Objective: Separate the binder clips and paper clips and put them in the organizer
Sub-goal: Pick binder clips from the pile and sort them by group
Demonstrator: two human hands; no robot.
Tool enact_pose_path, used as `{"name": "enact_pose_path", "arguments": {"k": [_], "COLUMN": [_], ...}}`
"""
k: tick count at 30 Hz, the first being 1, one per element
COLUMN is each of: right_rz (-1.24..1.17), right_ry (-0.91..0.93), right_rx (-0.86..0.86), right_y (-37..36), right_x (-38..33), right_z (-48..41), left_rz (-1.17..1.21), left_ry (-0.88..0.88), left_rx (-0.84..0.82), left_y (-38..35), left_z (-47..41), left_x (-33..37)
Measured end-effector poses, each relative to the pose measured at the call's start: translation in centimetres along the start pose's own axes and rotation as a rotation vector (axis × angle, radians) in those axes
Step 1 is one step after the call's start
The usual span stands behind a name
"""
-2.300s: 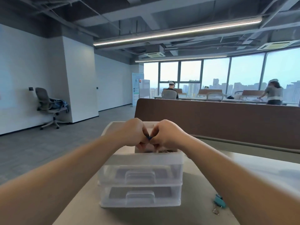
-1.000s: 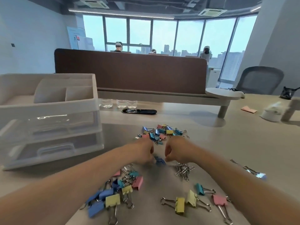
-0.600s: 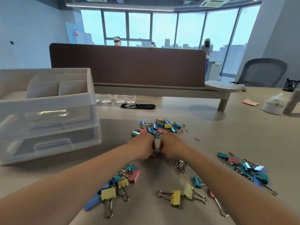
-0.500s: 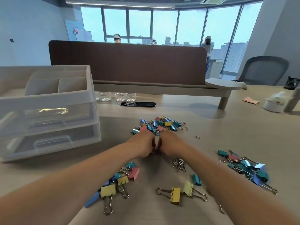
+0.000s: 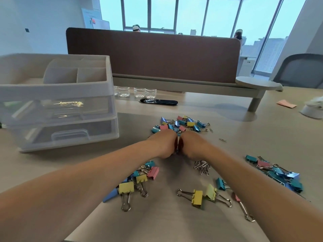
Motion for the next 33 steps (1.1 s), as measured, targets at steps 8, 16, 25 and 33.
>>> {"name": "enact_pose_path", "arguments": {"k": [8,16,25,33], "right_rz": [-0.123,-0.156,-0.223,-0.392], "right_ry": [-0.009,0.110,0.311,0.458], "right_rx": [0.090,0.244,0.403,0.450], "right_y": [-0.4,4.0,12.1,16.4], "right_x": [0.2,-2.9,-12.1,-21.5], "right_z": [0.4,1.7,-1.5,-7.7], "left_rz": [0.068,0.215,0.239,0.322], "left_ry": [-0.030,-0.017,0.006,0.178], "left_rx": [0.004,0.112,0.324,0.431], "left_y": [0.3,4.6,15.9,23.6], "left_z": [1.0,3.0,7.0,9.9], "left_x": [-0.3,-2.3,-8.9,-17.0]}}
Point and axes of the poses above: each hand's wrist, its own z-axis away from the middle knuckle, its own y-axis out of the back of the hand, x = y × z, the point moved 3 cm from there along -z, towards the middle knuckle, and after that the axes turned 11 degrees about y, right-handed, at the moved point
